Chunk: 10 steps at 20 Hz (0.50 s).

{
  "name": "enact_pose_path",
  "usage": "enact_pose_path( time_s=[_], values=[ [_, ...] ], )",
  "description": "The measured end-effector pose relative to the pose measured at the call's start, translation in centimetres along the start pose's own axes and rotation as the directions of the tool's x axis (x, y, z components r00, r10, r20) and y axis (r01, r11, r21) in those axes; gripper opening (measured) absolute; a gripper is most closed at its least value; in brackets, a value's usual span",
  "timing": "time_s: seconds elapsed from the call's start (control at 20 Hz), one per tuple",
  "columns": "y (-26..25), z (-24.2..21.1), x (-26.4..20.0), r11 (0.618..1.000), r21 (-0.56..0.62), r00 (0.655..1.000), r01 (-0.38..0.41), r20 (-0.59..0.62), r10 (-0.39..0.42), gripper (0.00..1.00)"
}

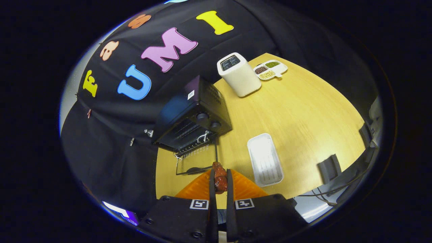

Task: Open the toaster oven, put the food inside, and close the toaster oven door.

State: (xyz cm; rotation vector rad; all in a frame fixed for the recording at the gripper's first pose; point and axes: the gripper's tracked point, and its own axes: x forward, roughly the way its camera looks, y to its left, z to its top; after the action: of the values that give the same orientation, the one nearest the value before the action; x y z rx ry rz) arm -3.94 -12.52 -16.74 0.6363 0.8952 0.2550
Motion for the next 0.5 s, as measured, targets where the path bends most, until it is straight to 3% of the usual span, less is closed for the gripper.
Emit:
enact_pose_path(
  time_s=[0.5],
  values=[
    [11.8,-4.7,6.3,0.983,0.083,0.979,-0.165,0.132,0.153,0.14]
  ],
)
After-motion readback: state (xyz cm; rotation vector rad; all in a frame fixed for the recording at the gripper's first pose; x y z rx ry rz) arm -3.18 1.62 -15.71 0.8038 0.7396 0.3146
